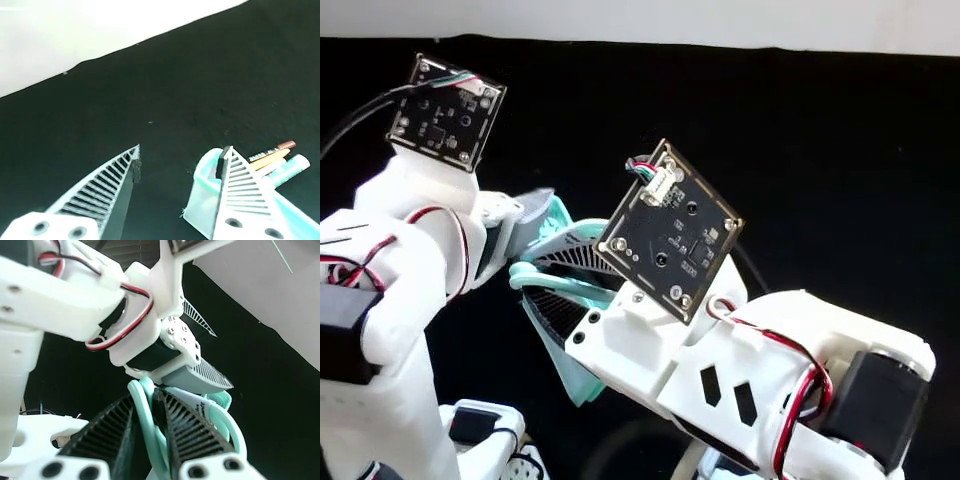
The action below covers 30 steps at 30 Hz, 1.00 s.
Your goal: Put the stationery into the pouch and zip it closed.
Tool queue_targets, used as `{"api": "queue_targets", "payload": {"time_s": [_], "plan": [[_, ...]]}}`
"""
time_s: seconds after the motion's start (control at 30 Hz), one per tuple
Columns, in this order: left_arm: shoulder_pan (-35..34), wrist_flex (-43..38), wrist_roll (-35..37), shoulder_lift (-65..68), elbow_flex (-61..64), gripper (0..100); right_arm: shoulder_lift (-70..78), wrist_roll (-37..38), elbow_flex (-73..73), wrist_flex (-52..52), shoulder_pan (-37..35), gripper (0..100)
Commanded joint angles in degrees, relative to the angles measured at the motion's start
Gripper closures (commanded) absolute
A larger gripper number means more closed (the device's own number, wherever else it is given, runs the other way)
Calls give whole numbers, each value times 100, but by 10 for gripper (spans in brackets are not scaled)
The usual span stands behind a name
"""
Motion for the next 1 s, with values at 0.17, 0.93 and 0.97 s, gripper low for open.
{"api": "queue_targets", "payload": {"time_s": [0.17,0.93,0.97], "plan": [[101,-123,-378,303,22,730,22,35,-127,40,-40,991],[119,-70,-1037,892,760,977,-40,35,-136,48,330,991],[101,-79,-1046,892,752,998,-40,35,-136,48,330,991]]}}
